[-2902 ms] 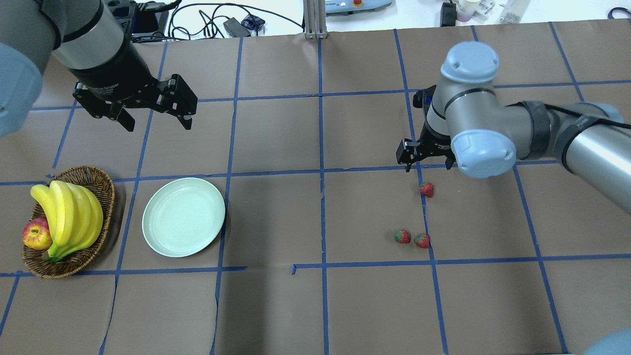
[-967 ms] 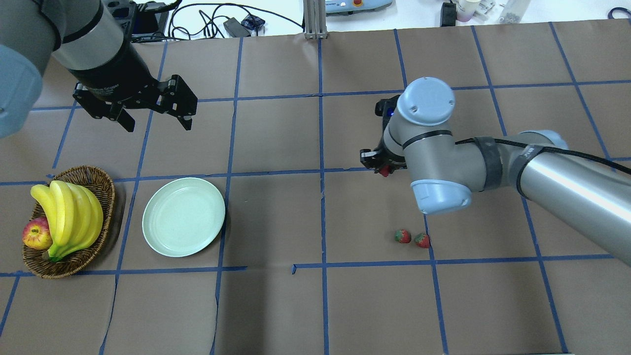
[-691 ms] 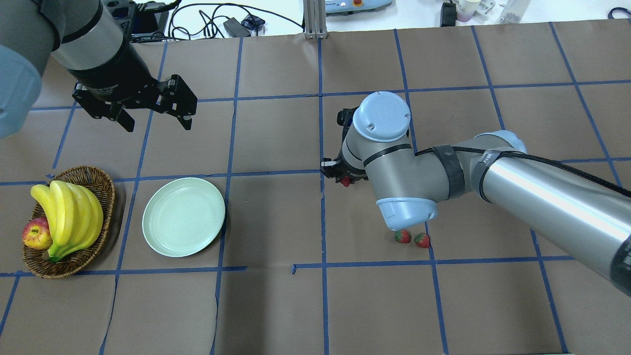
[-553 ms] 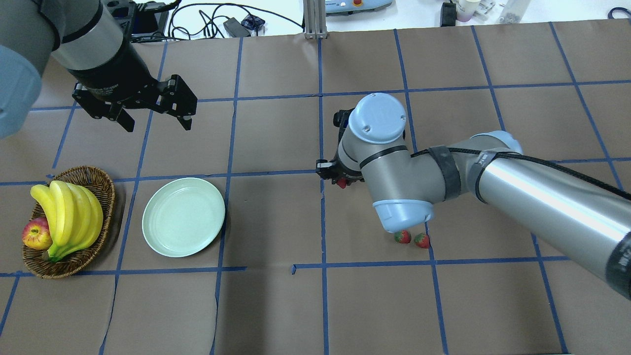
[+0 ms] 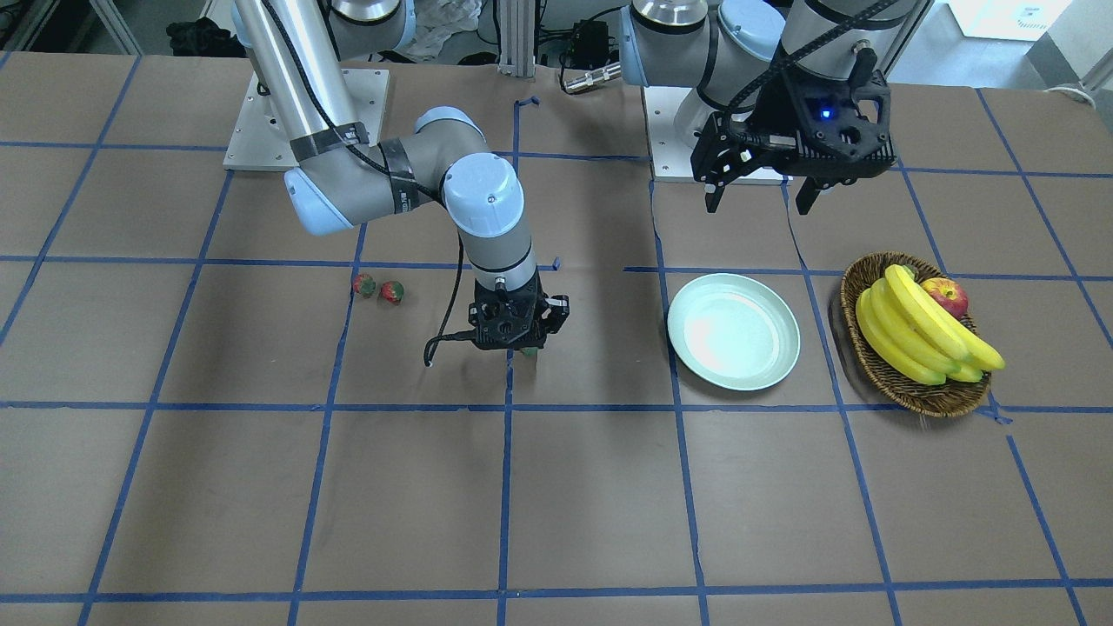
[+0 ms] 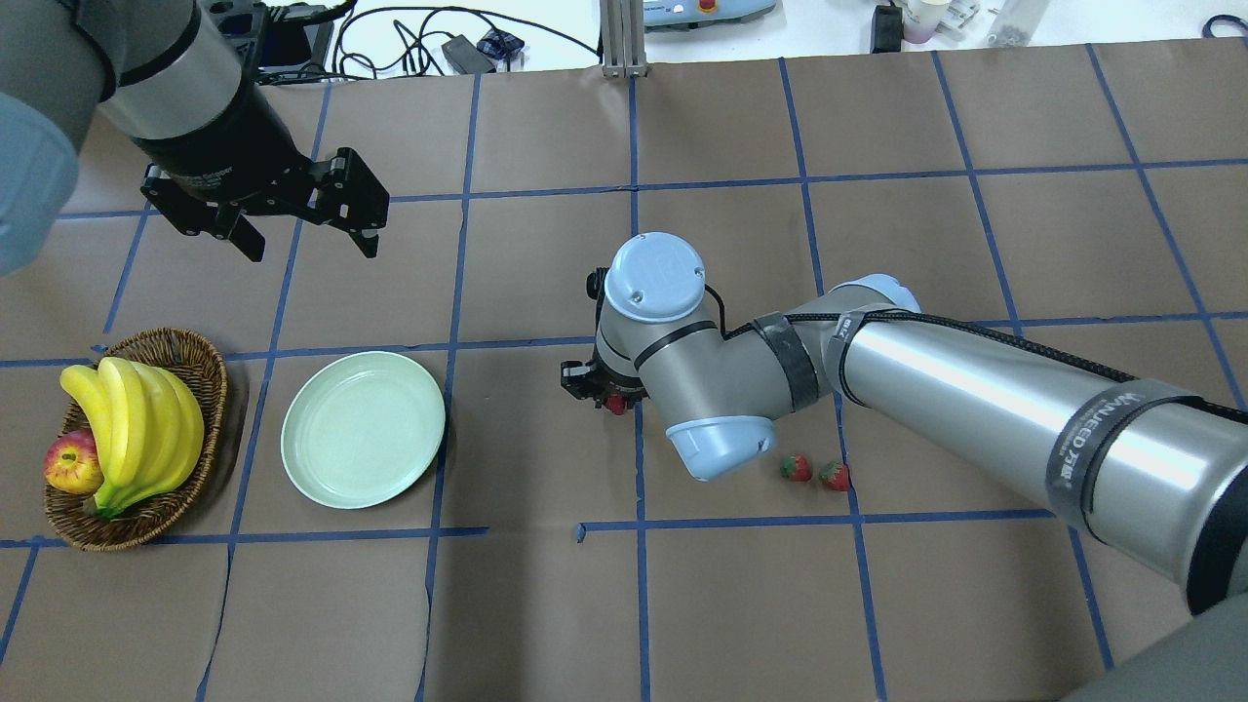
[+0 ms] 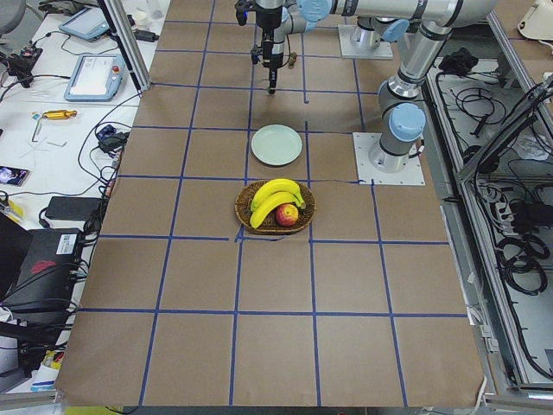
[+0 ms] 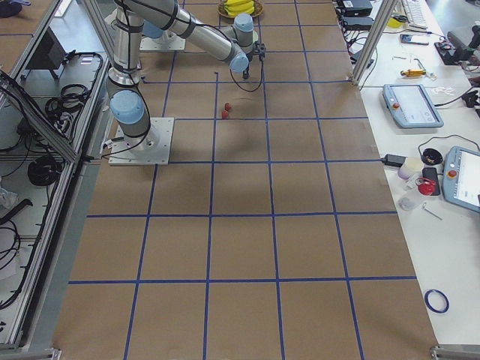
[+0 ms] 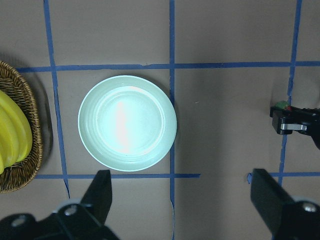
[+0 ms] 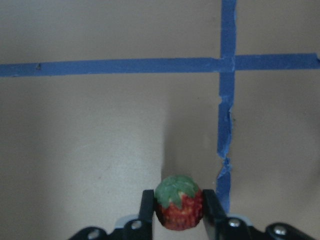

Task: Collect all strawberries into plate
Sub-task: 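Carry the strawberry toward the plate and release it on the table, then move the right gripper back and grasp a second strawberry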

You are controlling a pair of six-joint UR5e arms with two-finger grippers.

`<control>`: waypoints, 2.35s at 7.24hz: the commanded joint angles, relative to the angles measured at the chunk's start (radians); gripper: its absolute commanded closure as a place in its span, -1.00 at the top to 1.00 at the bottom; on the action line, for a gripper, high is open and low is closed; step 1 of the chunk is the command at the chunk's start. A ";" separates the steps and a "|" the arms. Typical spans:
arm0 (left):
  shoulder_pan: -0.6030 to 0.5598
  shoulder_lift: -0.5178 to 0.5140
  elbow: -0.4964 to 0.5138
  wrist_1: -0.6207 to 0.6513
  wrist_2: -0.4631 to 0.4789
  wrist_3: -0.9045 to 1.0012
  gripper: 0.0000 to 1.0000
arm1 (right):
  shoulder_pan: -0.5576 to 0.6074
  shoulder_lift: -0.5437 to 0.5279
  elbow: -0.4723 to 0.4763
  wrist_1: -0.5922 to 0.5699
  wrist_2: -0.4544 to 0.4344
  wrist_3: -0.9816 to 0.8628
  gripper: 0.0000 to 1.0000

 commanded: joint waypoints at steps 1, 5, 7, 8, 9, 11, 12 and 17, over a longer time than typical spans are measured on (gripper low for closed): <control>0.000 0.002 0.000 0.001 0.000 -0.001 1.00 | -0.022 -0.013 -0.008 0.006 -0.010 -0.016 1.00; -0.002 -0.003 -0.002 0.001 0.000 -0.003 1.00 | -0.213 -0.200 0.015 0.431 -0.153 -0.156 1.00; -0.002 -0.004 -0.003 -0.001 0.000 -0.006 1.00 | -0.241 -0.219 0.076 0.469 -0.179 -0.156 1.00; -0.002 -0.006 -0.003 -0.001 0.000 -0.006 1.00 | -0.241 -0.216 0.106 0.451 -0.164 -0.148 1.00; -0.002 -0.006 -0.003 -0.001 0.000 -0.004 1.00 | -0.240 -0.207 0.117 0.420 -0.149 -0.148 1.00; -0.002 -0.006 -0.006 -0.001 0.000 -0.007 1.00 | -0.240 -0.191 0.164 0.397 -0.147 -0.148 0.98; -0.002 -0.006 -0.008 -0.001 0.000 -0.007 1.00 | -0.240 -0.179 0.175 0.379 -0.149 -0.150 0.92; -0.015 -0.004 -0.012 0.001 0.002 -0.009 1.00 | -0.240 -0.177 0.206 0.355 -0.149 -0.148 -0.87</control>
